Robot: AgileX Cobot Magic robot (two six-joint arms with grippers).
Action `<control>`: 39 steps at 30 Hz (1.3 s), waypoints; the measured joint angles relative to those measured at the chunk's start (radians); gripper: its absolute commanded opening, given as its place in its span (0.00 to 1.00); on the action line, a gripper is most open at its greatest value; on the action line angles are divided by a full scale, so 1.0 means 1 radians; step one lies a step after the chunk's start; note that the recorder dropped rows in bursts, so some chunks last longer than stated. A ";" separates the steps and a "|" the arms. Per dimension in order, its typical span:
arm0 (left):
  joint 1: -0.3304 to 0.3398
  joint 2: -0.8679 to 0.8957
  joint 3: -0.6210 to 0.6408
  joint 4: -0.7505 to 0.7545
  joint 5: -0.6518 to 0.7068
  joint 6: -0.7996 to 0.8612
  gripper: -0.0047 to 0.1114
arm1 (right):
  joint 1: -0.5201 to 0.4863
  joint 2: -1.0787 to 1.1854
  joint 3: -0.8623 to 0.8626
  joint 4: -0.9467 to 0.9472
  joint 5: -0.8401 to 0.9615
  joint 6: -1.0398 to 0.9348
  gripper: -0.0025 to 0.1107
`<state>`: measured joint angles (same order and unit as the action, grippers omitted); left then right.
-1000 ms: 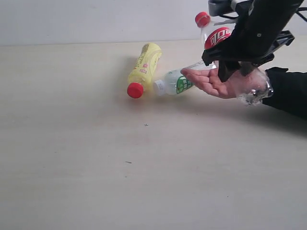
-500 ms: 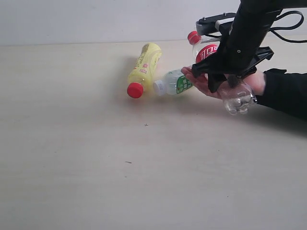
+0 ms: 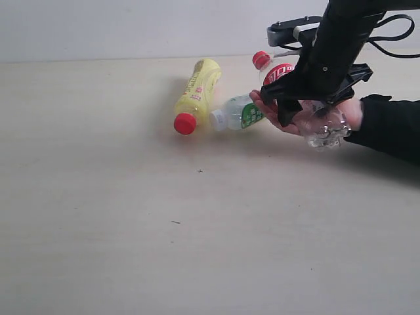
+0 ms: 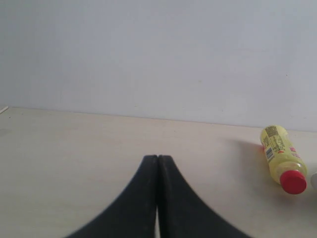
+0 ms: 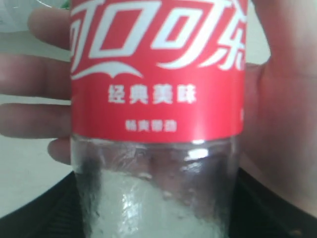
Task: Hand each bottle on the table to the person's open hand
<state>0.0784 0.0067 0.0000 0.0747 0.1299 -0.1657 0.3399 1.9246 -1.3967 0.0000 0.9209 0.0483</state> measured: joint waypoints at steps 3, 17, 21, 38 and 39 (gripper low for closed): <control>0.000 0.000 0.000 0.000 0.000 0.000 0.04 | 0.000 0.000 0.000 0.000 -0.001 0.000 0.61; 0.000 0.000 0.000 0.000 0.000 0.000 0.04 | 0.000 0.000 0.000 0.000 -0.013 0.000 0.61; 0.000 0.000 0.000 0.000 0.000 0.000 0.04 | 0.000 0.000 0.000 0.000 -0.030 0.000 0.61; 0.000 0.000 0.000 0.000 0.000 0.000 0.04 | 0.000 -0.168 0.000 -0.032 -0.074 -0.056 0.61; 0.000 0.000 0.000 0.000 0.000 0.000 0.04 | 0.000 -0.199 0.000 -0.032 -0.080 -0.060 0.61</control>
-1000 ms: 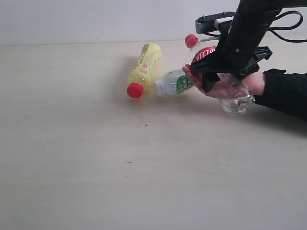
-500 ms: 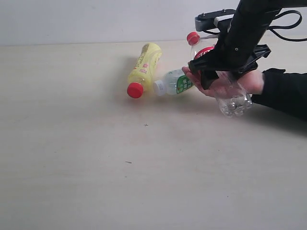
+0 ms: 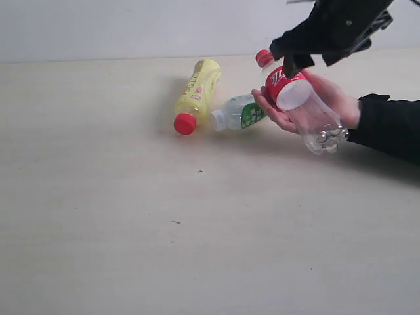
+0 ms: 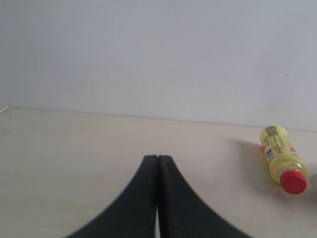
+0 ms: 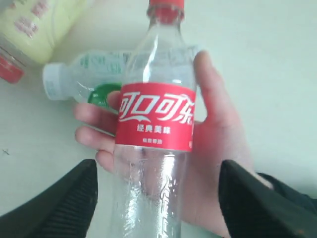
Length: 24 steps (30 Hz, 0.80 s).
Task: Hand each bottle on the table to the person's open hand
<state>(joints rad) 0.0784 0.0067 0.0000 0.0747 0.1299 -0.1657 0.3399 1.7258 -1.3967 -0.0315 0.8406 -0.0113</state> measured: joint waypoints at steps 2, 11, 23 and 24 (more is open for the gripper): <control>0.000 0.000 0.000 0.000 0.000 0.000 0.04 | 0.000 -0.054 0.000 0.000 -0.010 -0.002 0.58; 0.000 0.000 0.000 0.000 0.000 0.000 0.04 | 0.000 -0.364 0.134 0.077 -0.097 -0.145 0.02; 0.000 0.000 0.000 0.000 0.000 0.000 0.04 | 0.000 -0.904 0.669 0.421 -0.312 -0.659 0.02; 0.000 0.000 0.000 0.000 0.000 0.000 0.04 | 0.000 -0.936 0.704 0.437 -0.334 -0.678 0.02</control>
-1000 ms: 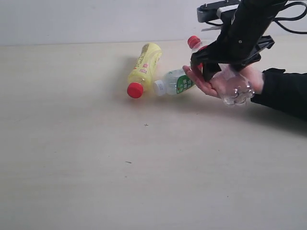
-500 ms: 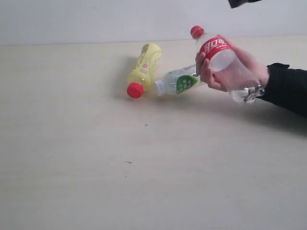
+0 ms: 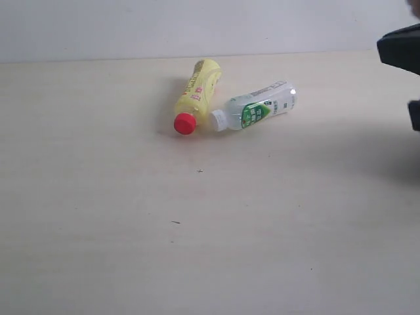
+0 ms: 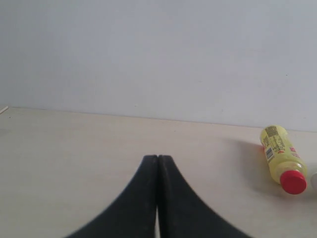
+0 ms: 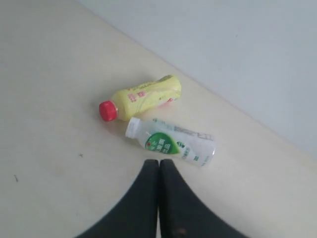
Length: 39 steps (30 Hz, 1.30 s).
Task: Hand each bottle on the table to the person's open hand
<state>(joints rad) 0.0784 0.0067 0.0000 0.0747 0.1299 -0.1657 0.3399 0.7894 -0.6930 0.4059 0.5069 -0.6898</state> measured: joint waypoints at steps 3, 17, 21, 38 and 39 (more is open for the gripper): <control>0.000 0.000 0.000 0.000 0.000 0.000 0.04 | 0.000 -0.097 0.099 0.025 -0.095 -0.030 0.02; 0.000 0.000 0.000 0.000 0.000 0.000 0.04 | 0.000 -0.288 0.252 0.132 -0.319 0.005 0.02; 0.000 0.000 0.000 0.000 0.000 0.000 0.04 | 0.000 -0.288 0.252 0.140 -0.328 0.005 0.02; 0.000 0.000 0.000 0.000 0.000 0.000 0.04 | 0.000 -0.600 0.261 0.133 -0.336 0.005 0.02; 0.000 0.000 0.000 0.000 0.000 0.000 0.04 | 0.000 -0.621 0.263 0.132 -0.336 0.005 0.02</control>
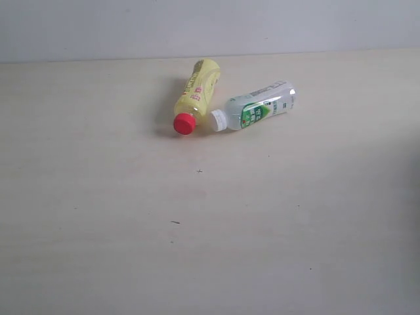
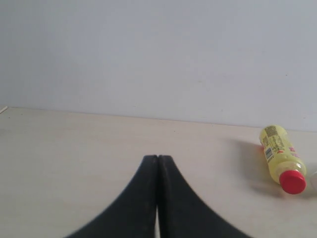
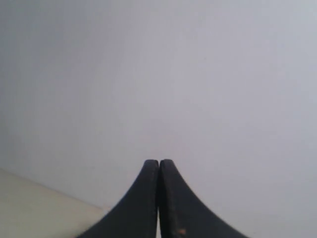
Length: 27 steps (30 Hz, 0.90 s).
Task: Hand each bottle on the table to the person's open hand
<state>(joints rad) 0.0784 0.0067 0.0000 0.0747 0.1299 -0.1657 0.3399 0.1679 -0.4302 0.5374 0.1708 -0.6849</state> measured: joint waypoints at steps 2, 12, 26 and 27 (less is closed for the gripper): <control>0.000 0.000 0.000 0.000 0.000 0.000 0.04 | 0.000 -0.073 0.001 -0.013 0.000 0.000 0.02; 0.000 0.000 0.000 0.000 0.002 0.000 0.04 | 0.000 -0.166 0.001 -0.015 0.011 0.000 0.02; 0.000 0.000 0.000 0.000 0.002 0.000 0.04 | 0.000 -0.166 0.001 -0.015 0.013 0.002 0.02; 0.000 0.000 0.000 0.000 0.002 0.000 0.04 | 0.000 -0.166 0.001 -0.015 0.019 0.009 0.02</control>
<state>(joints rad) 0.0784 0.0067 0.0000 0.0747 0.1318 -0.1657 0.3399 0.0022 -0.4296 0.5222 0.1894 -0.6758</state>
